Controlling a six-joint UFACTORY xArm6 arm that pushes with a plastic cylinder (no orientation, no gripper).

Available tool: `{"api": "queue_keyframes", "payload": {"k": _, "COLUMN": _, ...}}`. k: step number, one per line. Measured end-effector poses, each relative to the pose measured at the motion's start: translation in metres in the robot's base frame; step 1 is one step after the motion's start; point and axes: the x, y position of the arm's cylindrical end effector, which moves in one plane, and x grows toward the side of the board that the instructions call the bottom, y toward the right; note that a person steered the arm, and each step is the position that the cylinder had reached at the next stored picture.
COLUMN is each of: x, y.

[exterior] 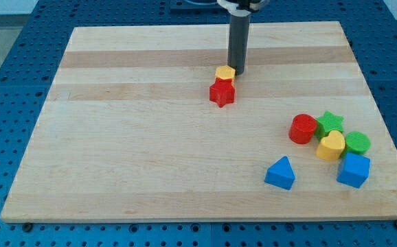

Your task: Move your arm towards the center right of the board

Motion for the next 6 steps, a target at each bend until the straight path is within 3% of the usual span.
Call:
{"api": "queue_keyframes", "payload": {"k": 2, "x": 0.012, "y": 0.075}}
{"api": "queue_keyframes", "payload": {"k": 4, "x": 0.06, "y": 0.166}}
{"api": "queue_keyframes", "payload": {"k": 6, "x": 0.127, "y": 0.214}}
